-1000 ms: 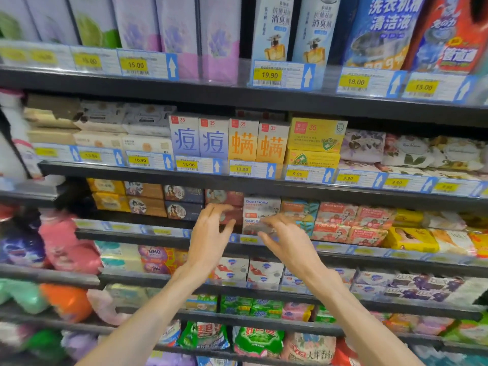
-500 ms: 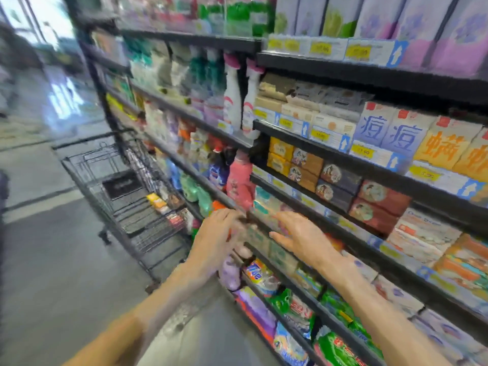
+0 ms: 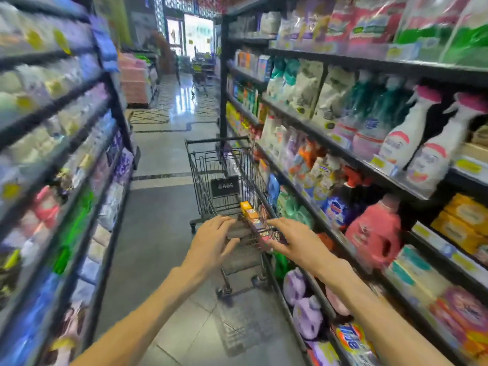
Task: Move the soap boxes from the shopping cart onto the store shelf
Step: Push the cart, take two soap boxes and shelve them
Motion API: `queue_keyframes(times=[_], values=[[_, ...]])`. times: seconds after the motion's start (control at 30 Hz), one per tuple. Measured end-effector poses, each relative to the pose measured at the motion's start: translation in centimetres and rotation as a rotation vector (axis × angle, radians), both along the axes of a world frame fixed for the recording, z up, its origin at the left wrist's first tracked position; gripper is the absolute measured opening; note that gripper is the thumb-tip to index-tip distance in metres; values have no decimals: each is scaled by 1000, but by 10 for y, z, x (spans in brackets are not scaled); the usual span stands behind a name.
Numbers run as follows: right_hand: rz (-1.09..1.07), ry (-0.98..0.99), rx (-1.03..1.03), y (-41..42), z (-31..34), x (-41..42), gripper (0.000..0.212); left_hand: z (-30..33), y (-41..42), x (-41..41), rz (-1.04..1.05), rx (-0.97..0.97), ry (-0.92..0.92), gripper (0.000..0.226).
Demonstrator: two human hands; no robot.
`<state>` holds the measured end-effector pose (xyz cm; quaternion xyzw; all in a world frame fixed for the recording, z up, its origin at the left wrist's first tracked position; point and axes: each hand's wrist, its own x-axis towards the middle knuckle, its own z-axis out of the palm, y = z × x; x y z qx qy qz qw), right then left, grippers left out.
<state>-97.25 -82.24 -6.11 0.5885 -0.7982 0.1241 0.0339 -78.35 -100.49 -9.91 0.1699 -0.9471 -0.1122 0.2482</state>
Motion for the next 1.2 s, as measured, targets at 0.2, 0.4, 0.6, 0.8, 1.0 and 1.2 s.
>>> queue_keyframes(times=[0.2,0.4,0.6,0.8,1.0,1.2], values=[[43,-21,19,-145,-6,6,57,-5,-136,19,38,20,-83,60],[49,-17,46,-257,-12,-18,57,-5,-242,-2,71,-21,-124,56],[71,-33,87,-359,-28,-74,59,-14,-335,-58,92,-17,-176,56],[34,-83,82,-458,-23,-153,63,-10,-434,-133,86,-28,-232,72],[-18,-65,67,-527,-20,-229,60,-5,-509,-214,44,9,-207,72],[-172,-100,60,-545,-31,-302,61,-14,-560,-321,-139,-17,-217,59]])
